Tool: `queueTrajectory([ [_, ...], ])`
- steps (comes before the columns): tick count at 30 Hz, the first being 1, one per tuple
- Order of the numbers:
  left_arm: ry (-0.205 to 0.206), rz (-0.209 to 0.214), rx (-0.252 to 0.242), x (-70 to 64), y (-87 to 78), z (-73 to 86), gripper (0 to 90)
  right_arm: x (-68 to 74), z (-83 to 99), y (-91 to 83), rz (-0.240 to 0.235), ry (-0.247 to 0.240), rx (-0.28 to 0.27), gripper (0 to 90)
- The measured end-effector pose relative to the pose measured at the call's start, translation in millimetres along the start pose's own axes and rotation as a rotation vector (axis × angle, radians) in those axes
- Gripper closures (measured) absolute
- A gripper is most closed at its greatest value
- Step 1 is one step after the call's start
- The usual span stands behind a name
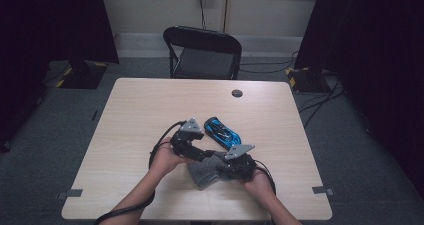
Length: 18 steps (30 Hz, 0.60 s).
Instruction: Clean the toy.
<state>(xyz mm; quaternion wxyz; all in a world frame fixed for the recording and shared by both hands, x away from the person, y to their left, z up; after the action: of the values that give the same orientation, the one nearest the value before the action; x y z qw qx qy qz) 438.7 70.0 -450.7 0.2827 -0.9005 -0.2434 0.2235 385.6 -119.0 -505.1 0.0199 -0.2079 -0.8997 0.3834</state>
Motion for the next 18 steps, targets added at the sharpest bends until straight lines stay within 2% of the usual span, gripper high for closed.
queueTrajectory([
  [2,-0.007,-0.004,0.014,6.4,11.8,-9.2,19.2,-1.2,1.7,-2.3,-0.007,0.026,-0.007,71.9],
  [4,0.022,-0.048,0.04,11.8,22.4,-16.0,19.1,-3.3,4.2,-6.5,-0.01,0.047,-0.009,73.0],
  [5,0.039,-0.052,0.057,14.0,28.7,-19.3,19.0,-3.7,5.2,-8.2,-0.009,0.045,-0.006,73.2],
  [8,0.034,-0.046,0.052,16.9,39.6,-26.7,16.9,-7.8,11.6,-18.0,-0.009,0.066,0.001,73.5],
  [10,0.044,-0.063,0.063,19.2,46.6,-31.9,16.1,-10.6,16.7,-23.7,0.001,0.076,0.007,73.5],
  [12,0.037,-0.063,0.061,22.3,54.8,-36.2,16.9,-15.0,23.3,-31.2,0.002,0.1,0.005,73.5],
  [13,0.025,-0.077,0.073,24.8,60.4,-37.5,16.4,-16.4,25.1,-33.7,0.003,0.109,0.005,73.5],
  [15,0.011,-0.078,0.087,28.6,67.9,-38.4,16.1,-19.2,29.1,-39.5,0.027,0.106,0.021,73.5],
  [18,-0.003,-0.092,0.093,30.6,77.6,-39.1,16.3,-22.2,34.2,-45.6,0.028,0.12,0.019,73.5],
])
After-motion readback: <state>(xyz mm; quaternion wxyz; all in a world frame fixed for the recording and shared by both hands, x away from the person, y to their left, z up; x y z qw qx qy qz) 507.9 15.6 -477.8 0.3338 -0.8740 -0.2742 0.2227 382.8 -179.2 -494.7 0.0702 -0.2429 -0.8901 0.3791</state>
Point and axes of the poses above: each handheld gripper's, and its own axes: y roughly forward along the jaws, z roughly out of its underside, x roughly to its left, the point moved 2 cm from there along y, roughly forward along the jaws, and after that the axes turned 10 degrees about -y, right-handed, at the moved point
